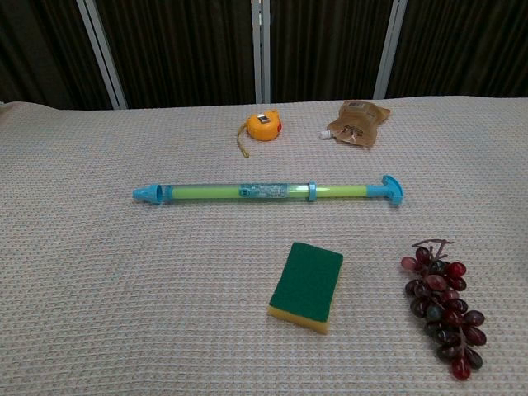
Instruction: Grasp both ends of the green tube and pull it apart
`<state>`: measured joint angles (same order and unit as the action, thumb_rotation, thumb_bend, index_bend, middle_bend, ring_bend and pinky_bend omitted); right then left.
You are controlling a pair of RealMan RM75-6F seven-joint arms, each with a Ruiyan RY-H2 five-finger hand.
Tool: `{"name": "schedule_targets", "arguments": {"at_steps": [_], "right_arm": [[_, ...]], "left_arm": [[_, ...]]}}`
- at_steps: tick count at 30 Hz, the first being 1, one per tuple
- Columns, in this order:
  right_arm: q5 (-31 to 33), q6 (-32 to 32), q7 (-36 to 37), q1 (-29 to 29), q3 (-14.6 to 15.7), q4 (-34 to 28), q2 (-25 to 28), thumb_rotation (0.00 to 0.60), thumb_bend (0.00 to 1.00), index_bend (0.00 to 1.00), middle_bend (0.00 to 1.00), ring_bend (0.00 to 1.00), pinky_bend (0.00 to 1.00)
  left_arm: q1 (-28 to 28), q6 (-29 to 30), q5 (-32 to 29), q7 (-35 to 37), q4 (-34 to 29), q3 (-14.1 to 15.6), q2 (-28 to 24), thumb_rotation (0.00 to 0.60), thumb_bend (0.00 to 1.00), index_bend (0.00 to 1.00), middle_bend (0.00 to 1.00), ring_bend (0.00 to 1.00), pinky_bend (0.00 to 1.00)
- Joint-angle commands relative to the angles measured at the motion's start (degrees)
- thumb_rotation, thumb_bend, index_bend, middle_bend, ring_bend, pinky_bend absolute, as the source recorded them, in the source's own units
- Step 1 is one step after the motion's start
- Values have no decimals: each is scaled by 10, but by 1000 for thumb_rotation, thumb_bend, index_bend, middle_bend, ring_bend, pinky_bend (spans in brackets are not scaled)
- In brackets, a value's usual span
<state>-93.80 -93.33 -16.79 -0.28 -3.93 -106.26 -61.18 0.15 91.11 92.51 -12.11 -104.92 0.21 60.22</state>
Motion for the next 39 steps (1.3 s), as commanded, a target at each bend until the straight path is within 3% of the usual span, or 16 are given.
{"name": "schedule_targets", "arguments": {"at_steps": [1, 8, 10, 11, 12, 13, 14, 15, 18, 22, 28, 39], "right_arm": [[1, 1, -1, 0, 0, 1, -1, 600, 0, 0, 0, 0, 0], [11, 26, 4, 9, 3, 6, -4, 600, 0, 0, 6, 0, 0], [18, 43, 7, 19, 1, 6, -6, 600, 0, 0, 129, 94, 0], [23, 55, 8, 26, -3, 7, -7, 600, 0, 0, 283, 248, 25], [32, 77, 8, 44, -13, 12, -10, 600, 0, 0, 467, 449, 127], [38, 92, 8, 57, -20, 17, -13, 600, 0, 0, 571, 568, 229], [49, 121, 8, 78, -31, 25, -18, 600, 0, 0, 693, 698, 423], [59, 146, 11, 95, -37, 29, -21, 600, 0, 0, 769, 778, 599], [107, 251, 47, 159, -61, 38, -29, 600, 0, 0, 866, 887, 837], [169, 366, 60, 240, -95, 70, -49, 600, 0, 18, 932, 958, 975], [254, 473, 13, 348, -126, 152, -131, 600, 0, 154, 964, 988, 1000], [372, 533, -56, 468, -140, 317, -268, 600, 114, 364, 981, 1000, 1000]], "left_arm": [[-1, -1, 1, 1, -1, 0, -1, 600, 0, 0, 0, 0, 0], [-1, -8, -6, -2, 2, 1, 0, 600, 0, 0, 0, 0, 0], [-1, -9, -8, 0, 3, 1, 0, 600, 0, 0, 0, 0, 0], [-2, -9, -8, 0, 4, 0, 1, 600, 0, 0, 0, 0, 0], [-3, -11, -9, 1, 6, -1, 2, 600, 0, 0, 0, 0, 0], [-4, -12, -10, 2, 8, -1, 3, 600, 0, 0, 0, 0, 0], [-6, -15, -12, 2, 10, -2, 5, 600, 0, 0, 0, 0, 0], [-7, -19, -15, 1, 11, -3, 7, 600, 0, 0, 0, 0, 0], [-13, -31, -25, -4, 17, -5, 14, 600, 0, 0, 0, 0, 0], [-18, -44, -44, -16, 22, -10, 23, 600, 0, 0, 0, 0, 0], [-26, -59, -70, -37, 33, -19, 37, 600, 0, 0, 0, 0, 0], [-36, -80, -114, -58, 53, -30, 56, 600, 0, 0, 0, 0, 0]]}}
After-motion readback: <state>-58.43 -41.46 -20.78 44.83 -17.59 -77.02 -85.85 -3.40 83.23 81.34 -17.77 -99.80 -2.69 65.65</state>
